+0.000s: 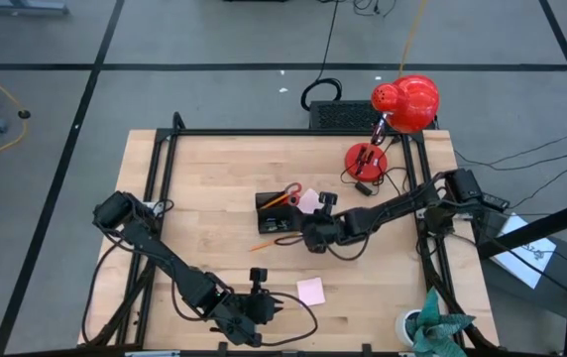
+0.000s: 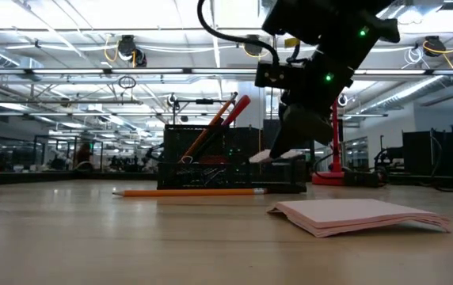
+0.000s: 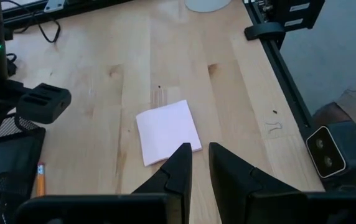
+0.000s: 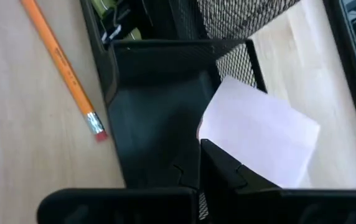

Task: Pick and place office supplies into organizer
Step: Put the notepad sheet into the desk organizer

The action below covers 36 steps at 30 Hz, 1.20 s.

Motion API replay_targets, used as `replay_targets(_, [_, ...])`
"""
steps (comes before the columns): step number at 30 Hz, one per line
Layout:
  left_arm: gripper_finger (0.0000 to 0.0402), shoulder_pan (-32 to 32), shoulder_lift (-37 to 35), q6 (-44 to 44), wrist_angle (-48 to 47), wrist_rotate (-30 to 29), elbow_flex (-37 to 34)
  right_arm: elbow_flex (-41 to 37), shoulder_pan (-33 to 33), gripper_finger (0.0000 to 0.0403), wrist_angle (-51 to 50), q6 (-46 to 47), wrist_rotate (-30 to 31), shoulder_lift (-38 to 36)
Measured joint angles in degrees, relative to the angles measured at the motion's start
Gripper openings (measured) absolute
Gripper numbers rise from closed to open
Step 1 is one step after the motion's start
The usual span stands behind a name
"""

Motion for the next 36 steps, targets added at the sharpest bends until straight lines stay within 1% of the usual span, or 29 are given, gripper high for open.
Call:
replay_targets(2, [0.0063, 0.0, 0.0, 0.0, 0.0, 0.0, 0.0, -0.7, -0.4, 0.0000, 1.5, -0.6, -0.8, 0.0])
replay_targets(7, [0.0063, 0.0, 0.0, 0.0, 0.0, 0.0, 0.0, -2.1, -1.1, 0.0000, 6.0, -1.8, -6.4, 0.0])
replay_targets(13, [0.0063, 0.0, 0.0, -0.2, 0.0, 0.0, 0.0, -2.5, -1.4, 0.0000, 11.0, -1.5, -9.3, 0.0])
replay_targets(22, [0.0063, 0.0, 0.0, -0.7, 0.0, 0.0, 0.0, -2.5, -1.5, 0.0000, 11.3, 2.4, -10.9, 0.0])
replay_targets(24, [0.0063, 0.0, 0.0, -0.8, 0.0, 0.0, 0.0, -2.6, -1.8, 0.0000, 11.8, 3.3, -12.2, 0.0])
replay_targets(31, [0.0063, 0.0, 0.0, -0.8, 0.0, 0.0, 0.0, -2.5, -3.4, 0.0000, 12.6, 12.2, -12.1, 0.0])
replay_targets(36, [0.0063, 0.0, 0.0, -0.8, 0.0, 0.0, 0.0, -2.5, -3.4, 0.0000, 12.0, 14.3, -10.3, 0.0])
